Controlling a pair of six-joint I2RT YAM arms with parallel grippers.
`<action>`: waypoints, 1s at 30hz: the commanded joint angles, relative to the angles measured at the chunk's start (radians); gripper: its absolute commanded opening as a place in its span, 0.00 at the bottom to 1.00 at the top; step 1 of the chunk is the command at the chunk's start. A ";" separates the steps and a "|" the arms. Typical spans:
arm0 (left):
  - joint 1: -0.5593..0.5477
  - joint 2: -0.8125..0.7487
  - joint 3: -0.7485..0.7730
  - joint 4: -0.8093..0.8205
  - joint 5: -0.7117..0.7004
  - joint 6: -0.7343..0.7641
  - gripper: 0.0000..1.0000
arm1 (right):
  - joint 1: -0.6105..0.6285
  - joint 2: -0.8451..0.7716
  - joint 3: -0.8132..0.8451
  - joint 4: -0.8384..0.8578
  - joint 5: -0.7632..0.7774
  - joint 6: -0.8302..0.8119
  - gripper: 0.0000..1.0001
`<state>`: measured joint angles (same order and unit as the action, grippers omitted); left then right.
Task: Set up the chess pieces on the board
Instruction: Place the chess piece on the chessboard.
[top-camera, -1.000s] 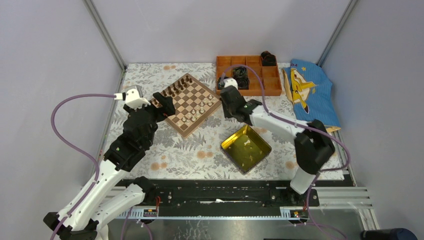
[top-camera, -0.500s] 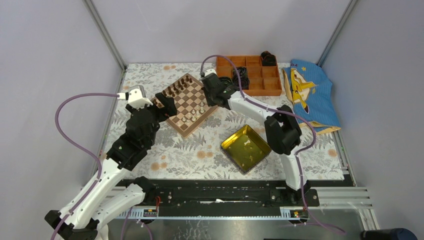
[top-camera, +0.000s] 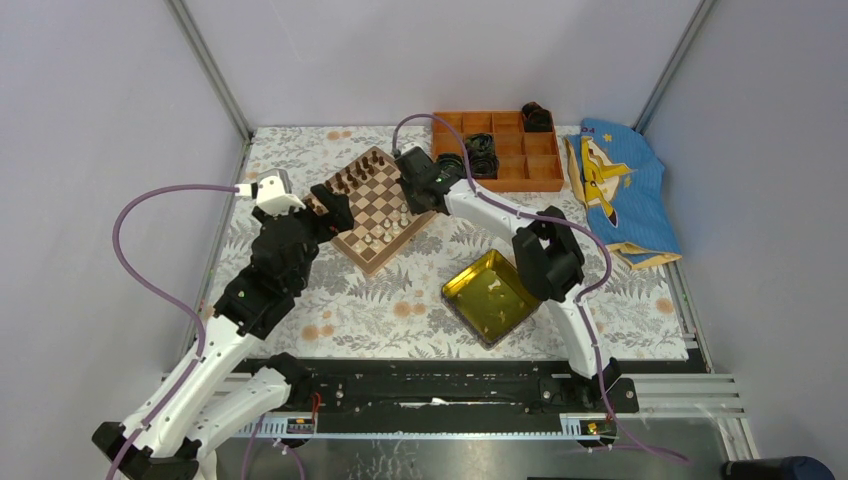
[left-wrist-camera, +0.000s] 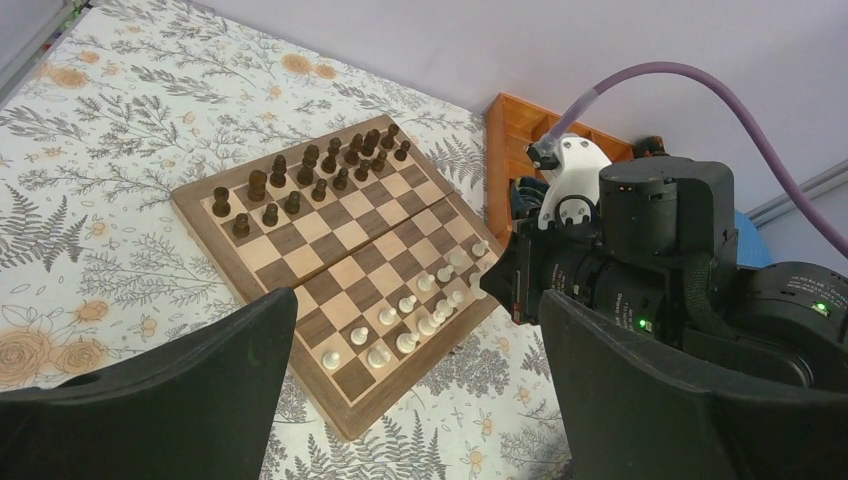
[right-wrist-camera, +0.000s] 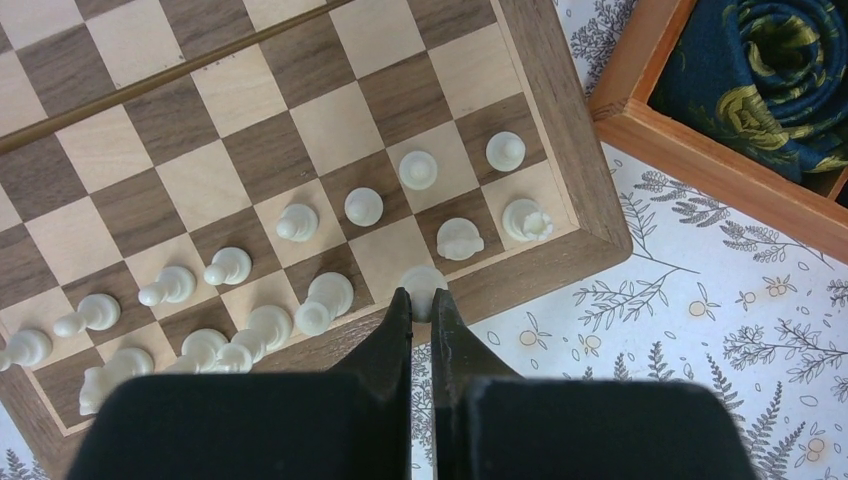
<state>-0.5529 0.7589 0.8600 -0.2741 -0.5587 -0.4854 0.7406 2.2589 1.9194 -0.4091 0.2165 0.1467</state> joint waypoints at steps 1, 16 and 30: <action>0.014 -0.004 -0.011 0.061 0.017 -0.001 0.99 | 0.011 0.006 0.051 -0.015 -0.015 -0.019 0.00; 0.021 -0.008 -0.013 0.061 0.024 -0.002 0.99 | 0.025 0.045 0.083 -0.025 -0.041 -0.021 0.00; 0.030 -0.004 -0.016 0.061 0.033 -0.005 0.99 | 0.026 0.062 0.083 -0.018 -0.045 -0.025 0.00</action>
<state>-0.5335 0.7589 0.8547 -0.2672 -0.5369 -0.4877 0.7555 2.3127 1.9617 -0.4355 0.1886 0.1352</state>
